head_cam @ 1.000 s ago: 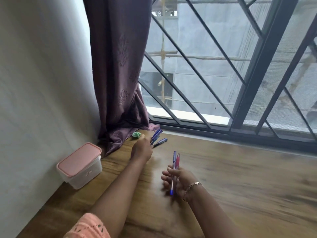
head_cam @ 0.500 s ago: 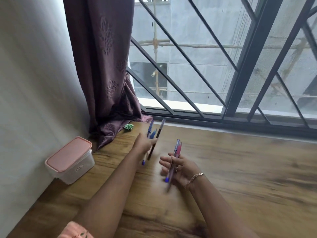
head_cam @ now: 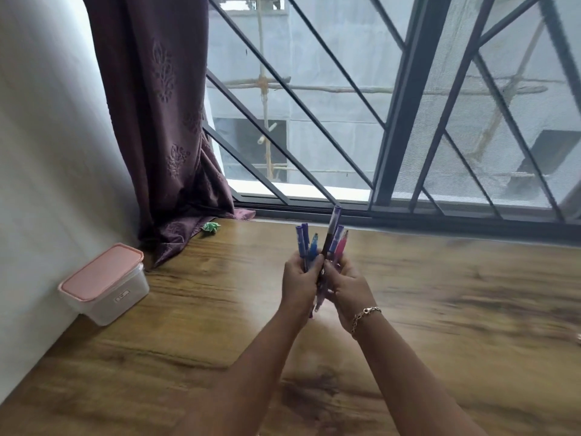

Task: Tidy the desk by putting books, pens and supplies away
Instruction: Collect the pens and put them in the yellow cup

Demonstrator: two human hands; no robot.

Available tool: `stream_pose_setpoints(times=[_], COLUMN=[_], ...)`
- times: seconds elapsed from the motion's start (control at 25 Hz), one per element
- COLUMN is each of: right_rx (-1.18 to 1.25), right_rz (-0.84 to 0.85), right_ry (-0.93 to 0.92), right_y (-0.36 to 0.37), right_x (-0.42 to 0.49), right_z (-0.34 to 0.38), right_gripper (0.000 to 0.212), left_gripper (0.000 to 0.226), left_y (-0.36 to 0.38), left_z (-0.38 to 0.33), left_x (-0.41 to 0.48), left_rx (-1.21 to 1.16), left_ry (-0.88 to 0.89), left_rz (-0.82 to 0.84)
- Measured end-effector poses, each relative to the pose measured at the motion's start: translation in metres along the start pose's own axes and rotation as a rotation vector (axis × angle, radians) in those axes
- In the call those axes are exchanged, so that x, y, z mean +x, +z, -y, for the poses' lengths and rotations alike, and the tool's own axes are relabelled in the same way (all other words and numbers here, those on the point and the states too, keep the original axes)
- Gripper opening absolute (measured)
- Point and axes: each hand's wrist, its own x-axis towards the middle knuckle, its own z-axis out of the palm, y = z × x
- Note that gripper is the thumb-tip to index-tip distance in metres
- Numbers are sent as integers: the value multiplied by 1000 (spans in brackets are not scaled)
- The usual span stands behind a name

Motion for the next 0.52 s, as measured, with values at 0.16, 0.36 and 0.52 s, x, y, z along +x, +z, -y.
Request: stream_pose_setpoints(times=[0.16,0.36,0.52], right_rx=[-95,-253,-202], right_rz=[7,43,101], right_ry=[-122,-203,-197], right_y=[-18,-43,-58], right_x=[-22,-48,-63], right_z=[3,-5,-17], right_gripper=[32,39,38], left_gripper=[9,73,86], left_y=[27,45,49], left_z=[19,37,53], left_x=[-18,-36,-46], left_rx=[24,88,234], left_ry=[29,176,291], left_rz=[-33,118,131])
